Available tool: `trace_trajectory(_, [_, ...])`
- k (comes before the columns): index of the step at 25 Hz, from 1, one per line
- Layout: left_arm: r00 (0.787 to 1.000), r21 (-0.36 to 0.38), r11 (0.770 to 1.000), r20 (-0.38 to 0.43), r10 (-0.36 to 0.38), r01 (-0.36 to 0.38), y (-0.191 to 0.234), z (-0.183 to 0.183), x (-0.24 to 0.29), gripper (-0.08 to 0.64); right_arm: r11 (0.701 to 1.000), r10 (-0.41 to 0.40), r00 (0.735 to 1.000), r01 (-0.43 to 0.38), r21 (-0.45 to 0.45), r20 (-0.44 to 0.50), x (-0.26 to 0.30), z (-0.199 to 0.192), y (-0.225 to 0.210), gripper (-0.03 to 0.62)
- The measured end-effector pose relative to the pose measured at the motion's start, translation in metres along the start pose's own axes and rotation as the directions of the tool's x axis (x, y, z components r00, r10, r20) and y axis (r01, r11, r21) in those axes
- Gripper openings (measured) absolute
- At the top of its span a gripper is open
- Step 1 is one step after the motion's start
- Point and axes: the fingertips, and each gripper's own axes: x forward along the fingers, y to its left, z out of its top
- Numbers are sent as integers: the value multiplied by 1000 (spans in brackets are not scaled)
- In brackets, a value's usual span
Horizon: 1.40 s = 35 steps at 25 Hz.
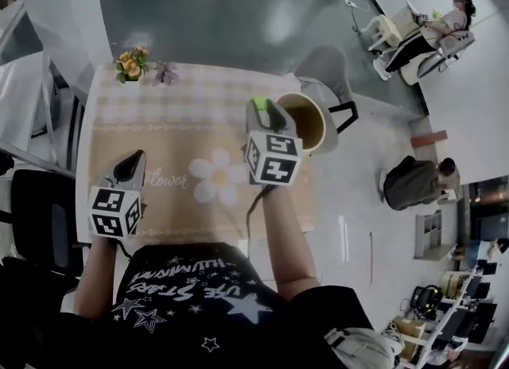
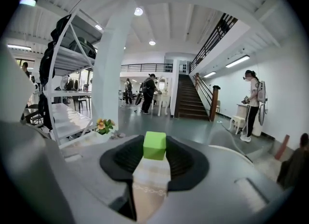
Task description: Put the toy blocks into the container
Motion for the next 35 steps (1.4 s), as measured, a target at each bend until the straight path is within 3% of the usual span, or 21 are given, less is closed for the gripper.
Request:
trace_trajectory(9, [999,37,998,5,-51,51,-48,17,26,9,995,-91,996,91,35,1,-24,-9,-76,147])
trace_trajectory(15, [999,40,998,-7,-48,48,-67,17,40,9,995,-94,995,94,35,-25,-20,-20,-104,147])
trace_trajectory(21, [999,32,999,-10,-30,31,-79,16,44,9,1000,-22,1000,22,-14,-18,-15,-22,-102,156])
trace_trajectory(22, [1000,30,999,-10,-27,28,-81,15,45,9,1000,-6,1000,5,-26,-19,-13,-23,-99,200])
trace_trajectory(24, [1000,29,999,-10,-21,21,-83,15,45,9,999,8,1000,-9,-41,-28,-11,-24,-96,204])
trace_trajectory(35, [999,15,999,-30,-34,34,-91,10,40,9,1000,-8,1000,9,4,-30,-29,-28,-99,204])
